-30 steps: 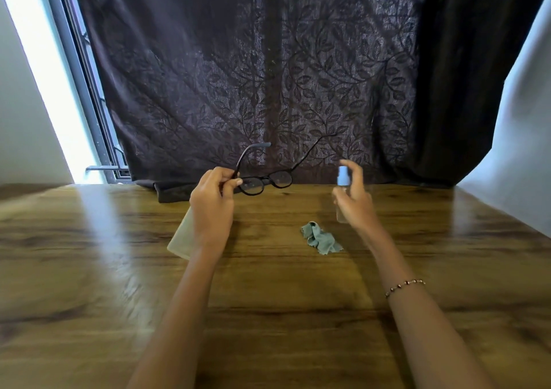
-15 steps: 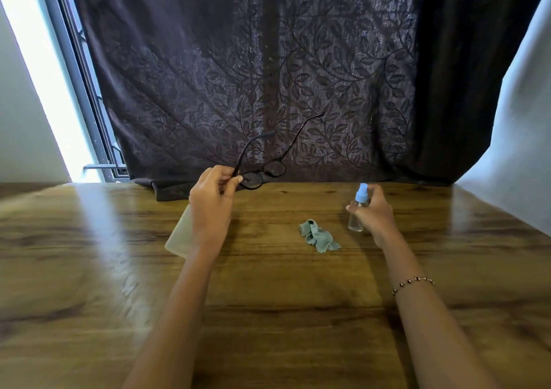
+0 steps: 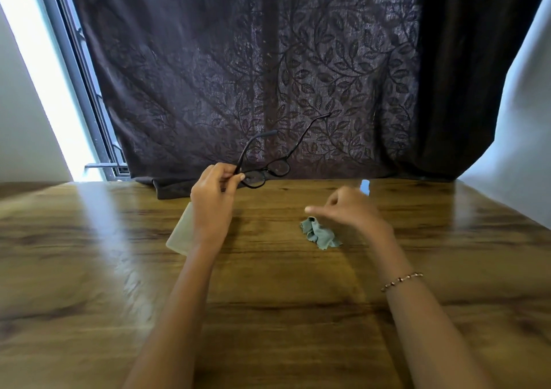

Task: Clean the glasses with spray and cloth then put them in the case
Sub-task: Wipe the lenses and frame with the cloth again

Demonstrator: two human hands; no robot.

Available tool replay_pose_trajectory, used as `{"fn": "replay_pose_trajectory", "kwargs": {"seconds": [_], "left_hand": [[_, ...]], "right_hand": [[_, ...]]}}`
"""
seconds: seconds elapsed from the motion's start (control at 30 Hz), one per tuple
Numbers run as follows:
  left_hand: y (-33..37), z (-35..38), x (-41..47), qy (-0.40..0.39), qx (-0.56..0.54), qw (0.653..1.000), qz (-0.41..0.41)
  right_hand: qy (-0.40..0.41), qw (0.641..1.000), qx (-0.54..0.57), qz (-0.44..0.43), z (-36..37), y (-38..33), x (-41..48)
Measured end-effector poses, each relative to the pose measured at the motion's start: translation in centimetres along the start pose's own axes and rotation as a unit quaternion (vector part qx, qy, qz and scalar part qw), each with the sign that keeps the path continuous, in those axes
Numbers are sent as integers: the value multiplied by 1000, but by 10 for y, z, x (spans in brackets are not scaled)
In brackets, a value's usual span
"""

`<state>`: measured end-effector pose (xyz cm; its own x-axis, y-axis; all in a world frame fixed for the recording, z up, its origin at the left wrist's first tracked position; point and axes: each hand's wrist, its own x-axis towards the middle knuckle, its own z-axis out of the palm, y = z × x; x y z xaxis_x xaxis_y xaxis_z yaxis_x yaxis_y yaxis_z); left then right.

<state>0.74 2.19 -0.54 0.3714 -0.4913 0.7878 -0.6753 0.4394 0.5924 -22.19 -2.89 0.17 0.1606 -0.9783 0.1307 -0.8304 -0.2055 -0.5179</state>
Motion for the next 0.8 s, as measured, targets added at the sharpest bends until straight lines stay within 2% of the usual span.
{"fn": "replay_pose_trajectory", "kwargs": {"seconds": [0.17, 0.33, 0.53, 0.63, 0.67, 0.73, 0.8], "left_hand": [[-1, 1, 0, 0, -4, 1000, 1], [-2, 0, 1, 0, -3, 1000, 5], [-3, 3, 1, -5, -1, 1000, 13], [-3, 4, 0, -8, 2, 1000, 16], [-3, 4, 0, -8, 2, 1000, 17], [-3, 4, 0, -10, -2, 1000, 18], [-2, 5, 0, -14, -2, 1000, 21]], "right_hand": [[-40, 996, -74, 21, 25, 4, 6], [-33, 998, 31, 44, 9, 6, 9], [41, 989, 135, 44, -5, -2, 5], [149, 988, 46, -17, -6, -12, -2], [162, 985, 48, -35, -7, -16, -5], [147, 975, 155, -65, -7, -22, -6], [123, 939, 316, -63, -3, -30, -6]]}}
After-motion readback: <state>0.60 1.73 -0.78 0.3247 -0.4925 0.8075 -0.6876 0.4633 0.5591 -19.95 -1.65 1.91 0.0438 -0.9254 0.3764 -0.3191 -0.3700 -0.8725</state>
